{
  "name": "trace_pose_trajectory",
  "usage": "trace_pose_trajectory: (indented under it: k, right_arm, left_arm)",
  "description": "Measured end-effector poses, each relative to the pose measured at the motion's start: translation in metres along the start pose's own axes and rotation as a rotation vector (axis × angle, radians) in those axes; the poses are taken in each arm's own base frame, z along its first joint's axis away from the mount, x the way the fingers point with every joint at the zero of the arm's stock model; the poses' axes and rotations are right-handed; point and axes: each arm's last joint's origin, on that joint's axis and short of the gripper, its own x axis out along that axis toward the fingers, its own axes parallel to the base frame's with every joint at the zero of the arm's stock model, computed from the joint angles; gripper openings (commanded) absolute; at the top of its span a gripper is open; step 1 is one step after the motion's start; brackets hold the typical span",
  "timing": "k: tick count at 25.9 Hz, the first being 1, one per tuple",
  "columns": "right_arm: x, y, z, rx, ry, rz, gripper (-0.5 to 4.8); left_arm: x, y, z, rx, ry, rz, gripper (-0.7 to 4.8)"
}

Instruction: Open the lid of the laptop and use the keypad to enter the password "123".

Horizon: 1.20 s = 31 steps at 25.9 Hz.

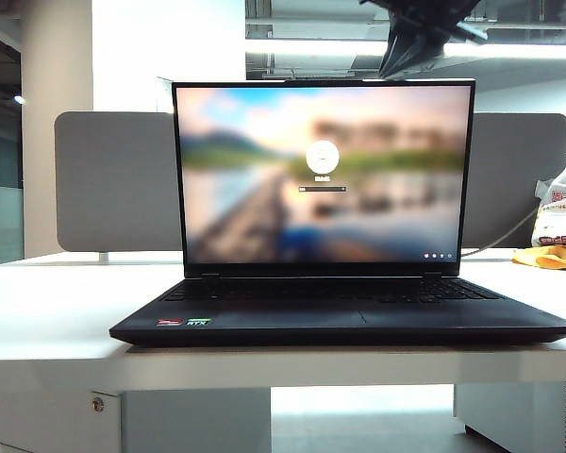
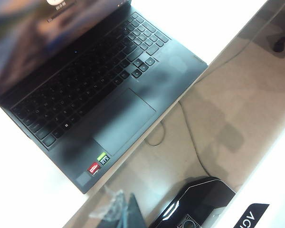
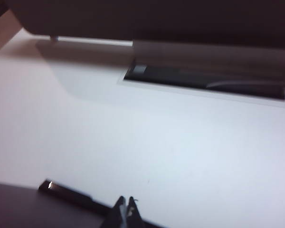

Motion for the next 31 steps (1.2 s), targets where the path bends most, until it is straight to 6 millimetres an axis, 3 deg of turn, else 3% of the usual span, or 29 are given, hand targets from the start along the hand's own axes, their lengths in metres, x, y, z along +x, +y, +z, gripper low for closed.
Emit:
trace_pose_trajectory:
  k: [11, 20, 24, 31]
  right_arm:
    - [-0.010, 0.003, 0.004, -0.010, 0.021, 0.012, -0.02]
    - [-0.052, 0.011, 0.007, -0.063, 0.064, 0.006, -0.02]
    - [-0.063, 0.011, -0.004, -0.084, 0.178, -0.008, -0.02]
    - [-0.053, 0.003, -0.048, -0.050, 0.398, -0.022, -0.02]
  left_arm:
    - [0.000, 0.000, 0.001, 0.004, -0.015, 0.015, -0.05]
    - [0.011, 0.002, 0.003, 0.033, -0.004, 0.044, -0.05]
    - [0.013, 0.002, 0.004, 0.041, -0.008, 0.042, -0.05]
    - [0.013, 0.001, 0.005, 0.042, -0.016, 0.028, -0.04]
